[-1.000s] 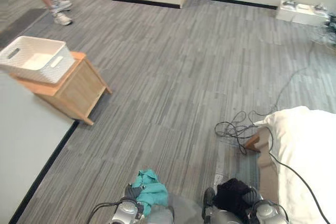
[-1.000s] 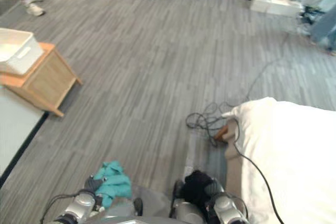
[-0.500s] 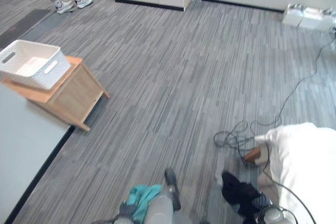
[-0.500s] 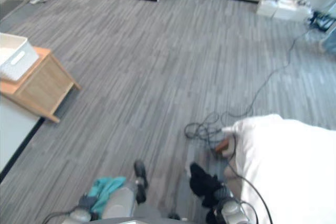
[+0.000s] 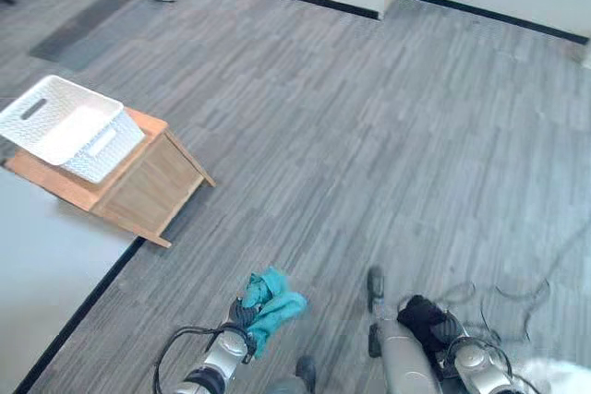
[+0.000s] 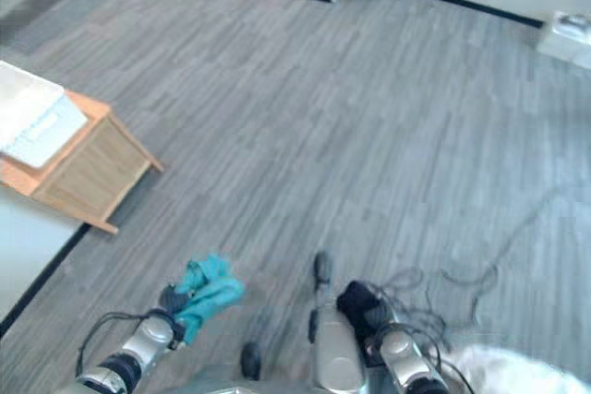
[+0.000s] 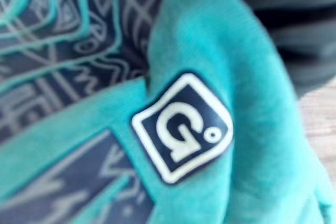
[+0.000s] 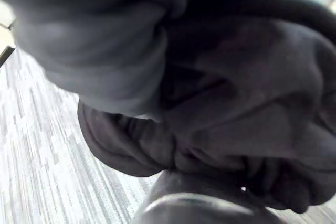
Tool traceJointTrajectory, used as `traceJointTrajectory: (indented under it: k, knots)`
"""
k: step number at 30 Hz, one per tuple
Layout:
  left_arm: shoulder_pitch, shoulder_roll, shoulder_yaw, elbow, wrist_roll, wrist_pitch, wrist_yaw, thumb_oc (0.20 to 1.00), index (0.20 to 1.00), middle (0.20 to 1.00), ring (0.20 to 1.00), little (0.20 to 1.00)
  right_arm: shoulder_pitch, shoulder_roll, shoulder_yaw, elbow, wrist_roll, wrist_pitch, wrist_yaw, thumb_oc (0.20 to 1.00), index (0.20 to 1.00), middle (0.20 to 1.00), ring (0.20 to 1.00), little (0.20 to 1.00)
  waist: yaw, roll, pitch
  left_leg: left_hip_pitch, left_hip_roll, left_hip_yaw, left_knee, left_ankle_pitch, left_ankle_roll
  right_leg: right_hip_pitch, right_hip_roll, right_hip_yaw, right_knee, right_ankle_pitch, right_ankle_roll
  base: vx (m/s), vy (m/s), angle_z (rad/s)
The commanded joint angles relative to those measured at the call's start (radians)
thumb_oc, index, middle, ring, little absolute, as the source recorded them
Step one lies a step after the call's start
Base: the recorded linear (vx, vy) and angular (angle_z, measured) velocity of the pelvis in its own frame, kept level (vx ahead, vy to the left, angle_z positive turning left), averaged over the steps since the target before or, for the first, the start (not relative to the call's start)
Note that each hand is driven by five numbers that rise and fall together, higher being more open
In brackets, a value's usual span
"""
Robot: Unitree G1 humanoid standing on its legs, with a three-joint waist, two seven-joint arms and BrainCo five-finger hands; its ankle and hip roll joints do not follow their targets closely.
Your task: Tidy up the quilt and then pick up the clothes from the bed and put them into the laundry hamper.
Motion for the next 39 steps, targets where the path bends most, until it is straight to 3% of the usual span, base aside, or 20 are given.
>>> traceJointTrajectory:
  k: [1, 2, 6, 8, 11, 12, 13, 14, 16, 17, 18, 19, 21, 23, 25, 29, 31, 33, 36, 39]
  knots:
    - [-0.035, -0.001, -0.002, 0.037, 0.056, -0.020, 0.017, 0.200, 0.200, 0.200, 0.200, 0.200, -0.065, -0.030, 0.005, -0.010, 0.000, -0.032, 0.005, 0.200, 0.200, 0.200, 0.200, 0.200, -0.011, 0.023, -0.012, -0.023, 0.007, 0.086, 0.230, 0.064, -0.078, 0.214, 0.023, 0.021, 0.009, 0.123, 0.027, 0.89, -0.366, 0.67]
    - [-0.023, -0.006, 0.007, 0.037, 0.030, -0.016, 0.014, 0.200, 0.200, 0.200, 0.200, 0.200, -0.092, -0.049, 0.019, 0.011, -0.006, -0.032, 0.006, 0.200, 0.200, 0.200, 0.200, 0.200, 0.010, 0.026, 0.009, -0.163, 0.055, 0.070, 0.614, 0.193, -0.112, 0.281, 0.025, -0.021, 0.004, 0.100, -0.036, 0.41, -0.240, 0.75]
    - [-0.017, -0.001, 0.002, 0.027, 0.015, -0.011, 0.027, 0.200, 0.200, 0.200, 0.200, 0.200, -0.120, -0.062, 0.024, 0.017, 0.003, -0.025, -0.008, 0.200, 0.200, 0.200, 0.200, 0.200, 0.059, -0.012, 0.043, -0.377, 0.107, 0.118, 0.917, 0.215, -0.104, 0.402, 0.020, -0.085, -0.055, 0.046, -0.088, 0.37, -0.233, 0.53]
    - [-0.009, -0.010, 0.011, 0.041, 0.018, -0.011, 0.033, 0.200, 0.200, 0.200, 0.200, 0.200, -0.127, -0.050, 0.025, 0.033, 0.010, -0.021, -0.006, 0.200, 0.200, 0.200, 0.200, 0.200, 0.092, -0.015, 0.035, -0.431, 0.152, 0.228, 0.798, 0.190, -0.110, 0.502, 0.020, -0.126, -0.112, 0.009, -0.080, 0.59, -0.029, -0.09]
    - [0.034, -0.030, 0.031, 0.062, 0.018, -0.014, 0.024, 0.200, 0.200, 0.200, 0.200, 0.200, -0.102, -0.026, 0.030, 0.064, -0.014, -0.022, -0.004, 0.200, 0.200, 0.200, 0.200, 0.200, 0.121, -0.011, -0.003, -0.438, 0.125, 0.368, 0.453, 0.189, -0.101, 0.589, 0.013, -0.160, -0.150, -0.026, -0.045, 0.66, 0.178, 0.22]
    - [0.057, -0.044, 0.047, 0.083, 0.028, -0.008, 0.022, 0.200, 0.200, 0.200, 0.200, 0.200, -0.097, -0.011, 0.026, 0.079, -0.028, -0.025, -0.015, 0.200, 0.200, 0.200, 0.200, 0.200, 0.120, 0.004, -0.023, -0.442, 0.180, 0.544, 0.290, 0.239, -0.138, 0.654, 0.037, -0.214, -0.146, -0.073, -0.032, 0.64, 0.167, 0.34]
    - [0.059, -0.045, 0.046, 0.082, 0.028, -0.007, 0.022, 0.200, 0.200, 0.200, 0.200, 0.200, -0.095, -0.010, 0.026, 0.080, -0.029, -0.025, -0.016, 0.200, 0.200, 0.200, 0.200, 0.200, 0.121, 0.000, -0.023, -0.429, 0.169, 0.550, 0.270, 0.245, -0.139, 0.657, 0.030, -0.212, -0.143, -0.076, -0.030, 0.89, 0.227, 0.62]
    - [0.081, -0.057, 0.060, 0.101, 0.039, 0.016, 0.008, 0.200, 0.200, 0.200, 0.200, 0.200, -0.101, 0.006, 0.040, 0.084, -0.056, -0.018, -0.008, 0.200, 0.200, 0.200, 0.200, 0.200, 0.125, 0.001, -0.046, -0.383, 0.207, 0.691, 0.179, 0.283, -0.133, 0.686, 0.048, -0.271, -0.106, -0.091, -0.016, 0.46, 0.124, 0.67]
    - [0.090, -0.055, 0.064, 0.105, 0.037, 0.019, 0.011, 0.200, 0.200, 0.200, 0.200, 0.200, -0.095, 0.014, 0.041, 0.086, -0.060, -0.019, -0.005, 0.200, 0.200, 0.200, 0.200, 0.200, 0.129, -0.005, -0.051, -0.368, 0.179, 0.674, 0.174, 0.271, -0.113, 0.685, 0.034, -0.273, -0.077, -0.090, -0.006, 0.57, 0.208, 0.44]
    - [0.092, -0.055, 0.066, 0.132, 0.036, 0.020, 0.004, 0.200, 0.200, 0.200, 0.200, 0.200, -0.091, 0.022, 0.034, 0.102, -0.058, -0.026, -0.005, 0.200, 0.200, 0.200, 0.200, 0.200, 0.151, -0.030, -0.058, -0.356, 0.104, 0.603, 0.165, 0.230, -0.061, 0.645, -0.014, -0.280, 0.132, -0.003, 0.042, 0.54, 0.252, 0.23]
    - [0.091, -0.054, 0.066, 0.133, 0.035, 0.019, 0.004, 0.200, 0.200, 0.200, 0.200, 0.200, -0.092, 0.023, 0.033, 0.103, -0.058, -0.027, -0.006, 0.200, 0.200, 0.200, 0.200, 0.200, 0.149, -0.033, -0.059, -0.358, 0.097, 0.602, 0.163, 0.227, -0.056, 0.638, -0.022, -0.281, 0.147, -0.009, 0.048, 0.60, 0.315, 0.29]
    - [0.095, -0.055, 0.063, 0.160, 0.062, 0.023, -0.010, 0.200, 0.200, 0.200, 0.200, 0.200, -0.092, 0.028, 0.019, 0.123, -0.056, -0.019, -0.003, 0.200, 0.200, 0.200, 0.200, 0.200, 0.149, -0.046, -0.054, -0.338, 0.072, 0.606, 0.160, 0.201, -0.030, 0.620, -0.051, -0.279, 0.282, 0.083, 0.106, 0.37, 0.279, 0.82]
    - [0.086, -0.046, 0.055, 0.162, 0.073, 0.024, -0.003, 0.200, 0.200, 0.200, 0.200, 0.200, -0.085, 0.026, 0.006, 0.113, -0.055, -0.021, -0.010, 0.200, 0.200, 0.200, 0.200, 0.200, 0.121, -0.035, -0.036, -0.271, 0.023, 0.558, 0.116, 0.163, 0.014, 0.502, -0.114, -0.228, 0.562, 0.184, 0.119, 0.52, 0.338, 1.39]
    - [0.063, -0.034, 0.045, 0.162, 0.078, 0.021, 0.014, 0.200, 0.200, 0.200, 0.200, 0.200, -0.093, 0.019, -0.009, 0.124, -0.041, -0.022, -0.016, 0.200, 0.200, 0.200, 0.200, 0.200, 0.088, -0.011, -0.015, -0.211, 0.014, 0.463, 0.059, 0.160, 0.023, 0.357, -0.075, -0.139, 0.688, 0.127, 0.097, 0.49, 0.124, 1.34]
    - [0.016, -0.017, 0.015, 0.133, 0.091, 0.014, 0.022, 0.200, 0.200, 0.200, 0.200, 0.200, -0.086, -0.005, -0.023, 0.126, -0.007, -0.026, -0.023, 0.200, 0.200, 0.200, 0.200, 0.200, 0.035, 0.014, -0.002, -0.149, 0.025, 0.324, 0.016, 0.173, -0.003, 0.212, 0.025, -0.076, 0.507, 0.050, 0.037, 0.66, -0.113, 2.62]
    - [-0.018, -0.004, -0.006, 0.108, 0.105, -0.007, 0.030, 0.200, 0.200, 0.200, 0.200, 0.200, -0.046, -0.022, -0.052, 0.161, 0.012, -0.015, -0.024, 0.200, 0.200, 0.200, 0.200, 0.200, -0.011, -0.010, -0.015, -0.074, 0.021, 0.162, 0.016, 0.098, -0.053, 0.207, -0.036, 0.060, -0.017, 0.097, 0.035, 0.74, -0.265, 1.80]
    - [-0.003, 0.001, 0.002, 0.125, 0.119, -0.015, 0.032, 0.200, 0.200, 0.200, 0.200, 0.200, -0.030, -0.020, -0.046, 0.193, -0.014, -0.007, -0.007, 0.200, 0.200, 0.200, 0.200, 0.200, -0.006, -0.031, -0.023, -0.023, 0.041, 0.102, 0.088, 0.039, -0.078, 0.224, -0.053, 0.068, -0.029, 0.132, 0.061, 0.71, -0.334, 2.01]
    - [0.009, -0.002, 0.010, 0.128, 0.102, -0.015, 0.034, 0.200, 0.200, 0.200, 0.200, 0.200, -0.036, -0.022, -0.043, 0.199, -0.012, -0.009, -0.001, 0.200, 0.200, 0.200, 0.200, 0.200, -0.003, -0.031, -0.019, -0.044, 0.062, 0.092, 0.181, 0.055, -0.085, 0.239, -0.051, 0.056, -0.014, 0.128, 0.050, 0.41, -0.248, 1.14]
    - [0.049, -0.007, 0.051, 0.145, 0.059, -0.006, 0.042, 0.200, 0.200, 0.200, 0.200, 0.200, -0.060, -0.045, -0.020, 0.185, -0.027, -0.014, 0.008, 0.200, 0.200, 0.200, 0.200, 0.200, 0.041, -0.048, 0.020, -0.249, 0.138, 0.058, 0.657, 0.182, -0.088, 0.326, -0.026, -0.010, -0.002, 0.076, -0.037, 0.39, -0.400, 0.82]
    - [0.071, -0.001, 0.074, 0.140, 0.049, 0.002, 0.056, 0.200, 0.200, 0.200, 0.200, 0.200, -0.079, -0.064, -0.011, 0.190, -0.044, -0.012, 0.009, 0.200, 0.200, 0.200, 0.200, 0.200, 0.090, -0.075, 0.045, -0.418, 0.240, 0.209, 0.848, 0.171, -0.091, 0.452, -0.012, -0.120, -0.057, 0.019, -0.074, 0.37, -0.323, 0.67]
